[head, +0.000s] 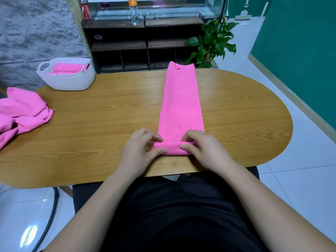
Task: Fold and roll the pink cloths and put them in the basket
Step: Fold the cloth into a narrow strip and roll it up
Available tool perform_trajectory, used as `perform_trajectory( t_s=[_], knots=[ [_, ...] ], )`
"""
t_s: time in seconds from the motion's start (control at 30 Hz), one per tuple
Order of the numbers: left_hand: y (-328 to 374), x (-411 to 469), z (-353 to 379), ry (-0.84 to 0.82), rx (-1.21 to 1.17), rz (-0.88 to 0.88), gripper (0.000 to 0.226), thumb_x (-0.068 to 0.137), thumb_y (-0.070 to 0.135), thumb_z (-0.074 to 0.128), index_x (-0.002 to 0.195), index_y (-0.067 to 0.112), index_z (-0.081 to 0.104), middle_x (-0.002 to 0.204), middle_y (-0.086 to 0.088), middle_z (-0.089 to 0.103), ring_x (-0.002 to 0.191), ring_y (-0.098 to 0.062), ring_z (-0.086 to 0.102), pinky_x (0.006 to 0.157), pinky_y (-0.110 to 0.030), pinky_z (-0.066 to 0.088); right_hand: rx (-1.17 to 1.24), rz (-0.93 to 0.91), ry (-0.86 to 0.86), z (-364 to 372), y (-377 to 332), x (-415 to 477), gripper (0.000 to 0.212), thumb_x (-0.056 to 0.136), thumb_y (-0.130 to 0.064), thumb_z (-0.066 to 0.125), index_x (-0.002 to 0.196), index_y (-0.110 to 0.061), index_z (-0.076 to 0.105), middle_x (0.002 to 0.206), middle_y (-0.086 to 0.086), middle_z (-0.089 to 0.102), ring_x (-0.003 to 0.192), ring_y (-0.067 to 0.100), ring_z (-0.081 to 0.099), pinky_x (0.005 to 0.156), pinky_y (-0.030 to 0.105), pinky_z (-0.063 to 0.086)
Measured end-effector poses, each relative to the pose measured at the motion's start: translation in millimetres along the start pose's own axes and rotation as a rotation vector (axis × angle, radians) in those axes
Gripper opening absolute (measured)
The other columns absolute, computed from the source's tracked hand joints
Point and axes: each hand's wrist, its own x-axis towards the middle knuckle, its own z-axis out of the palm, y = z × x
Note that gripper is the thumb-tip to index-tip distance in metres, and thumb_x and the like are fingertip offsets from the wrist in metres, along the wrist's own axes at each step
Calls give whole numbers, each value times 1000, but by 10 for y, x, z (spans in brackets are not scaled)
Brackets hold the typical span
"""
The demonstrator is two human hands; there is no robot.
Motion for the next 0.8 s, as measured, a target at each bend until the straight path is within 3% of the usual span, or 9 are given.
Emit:
perform_trajectory(
  t_s=[0.13,0.27,0.4,0.5,0.7,0.8],
  knots=[
    [1,0,53,-101,58,27,54,71,34,95,120,27,71,121,14,64,114,-13,56,102,-30,45,31,50,59,60,49,65,11,99,-38,67,102,-28,65,95,-8,71,88,18,65,82,43,53],
    [-54,30,93,-102,42,-7,51,77,27,92,124,25,73,123,11,68,116,-13,59,103,-24,42,-10,60,120,122,66,86,8,100,-34,67,103,-27,64,98,-5,65,93,21,62,86,46,52],
    [-43,93,90,-143,9,-82,41,88,34,83,127,29,72,114,17,66,111,-8,59,97,-17,41,-183,-29,210,83,35,49,18,99,-39,69,111,-25,67,106,-6,55,101,21,54,90,43,44],
    [-43,115,78,-138,-58,-149,34,93,36,78,127,32,73,116,17,67,109,-2,61,92,-6,37,-251,-79,119,20,26,21,38,89,-55,75,115,-28,66,111,-9,55,104,18,50,90,39,40],
    [23,87,101,-105,-63,-184,23,101,36,68,118,22,77,114,10,75,105,-6,65,90,-9,41,-119,-70,21,-34,111,99,27,94,-41,75,114,-24,68,106,-9,65,102,17,57,90,35,43],
    [24,88,100,-133,-54,-213,25,104,42,62,112,24,78,107,11,76,101,-7,66,90,-24,47,-13,-61,-36,-74,130,110,21,98,-35,73,113,-21,70,100,-9,67,93,8,54,81,26,38]
  ],
)
